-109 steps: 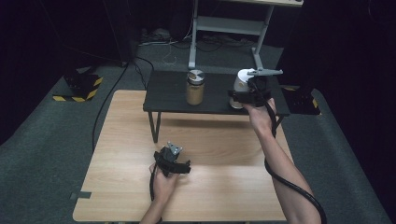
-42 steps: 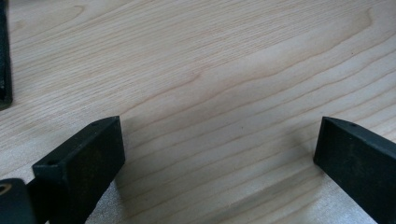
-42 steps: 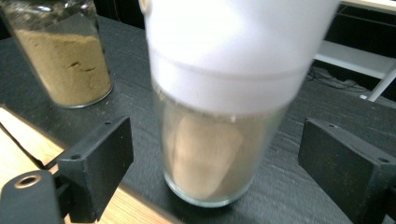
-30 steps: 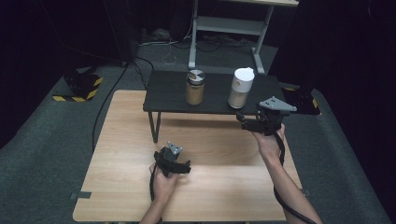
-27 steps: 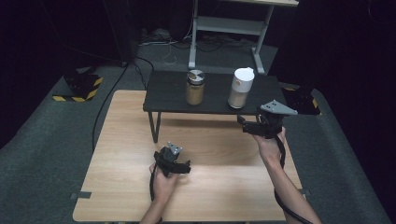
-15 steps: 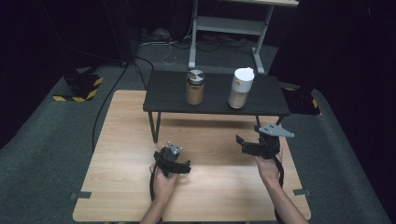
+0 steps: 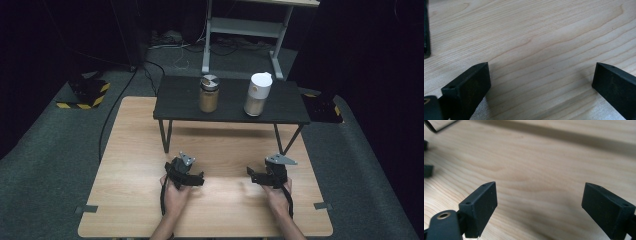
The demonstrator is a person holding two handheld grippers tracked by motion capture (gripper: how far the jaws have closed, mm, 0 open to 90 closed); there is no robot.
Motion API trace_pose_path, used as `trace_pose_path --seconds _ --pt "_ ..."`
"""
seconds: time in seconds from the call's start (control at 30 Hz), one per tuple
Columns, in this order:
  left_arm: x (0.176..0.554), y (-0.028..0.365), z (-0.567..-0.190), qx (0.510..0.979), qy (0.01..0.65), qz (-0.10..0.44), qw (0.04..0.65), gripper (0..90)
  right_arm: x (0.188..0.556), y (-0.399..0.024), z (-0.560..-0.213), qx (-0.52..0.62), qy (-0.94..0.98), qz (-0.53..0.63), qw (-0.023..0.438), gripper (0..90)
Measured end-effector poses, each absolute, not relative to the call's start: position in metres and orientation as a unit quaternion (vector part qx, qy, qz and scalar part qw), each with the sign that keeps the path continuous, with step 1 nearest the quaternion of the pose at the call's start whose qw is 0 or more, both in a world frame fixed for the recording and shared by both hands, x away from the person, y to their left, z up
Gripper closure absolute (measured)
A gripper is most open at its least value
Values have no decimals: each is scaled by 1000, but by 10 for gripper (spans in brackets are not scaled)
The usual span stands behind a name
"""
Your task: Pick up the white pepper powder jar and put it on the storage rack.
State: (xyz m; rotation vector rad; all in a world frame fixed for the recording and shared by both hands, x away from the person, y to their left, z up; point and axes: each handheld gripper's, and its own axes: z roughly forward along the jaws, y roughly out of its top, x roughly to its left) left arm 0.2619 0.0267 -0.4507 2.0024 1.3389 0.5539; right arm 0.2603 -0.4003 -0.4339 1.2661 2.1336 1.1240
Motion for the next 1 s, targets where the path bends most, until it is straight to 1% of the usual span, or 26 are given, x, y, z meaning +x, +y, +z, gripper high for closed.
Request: trace_pose_path --seconds 0.2,0.5,0.63,0.87,1.0 --pt "262 27 -451 765 512 212 329 17 260 -399 -445 461 771 391 201 114" --pt "262 27 -451 765 512 212 329 17 262 -393 -450 465 776 375 202 85" --pt "262 27 -451 765 512 212 329 17 263 -391 -449 461 780 371 202 79" --pt "262 26 -451 765 512 212 328 17 270 -390 -446 471 786 354 188 59" --pt "262 27 -450 766 511 212 327 17 269 -380 -445 463 795 335 204 48"
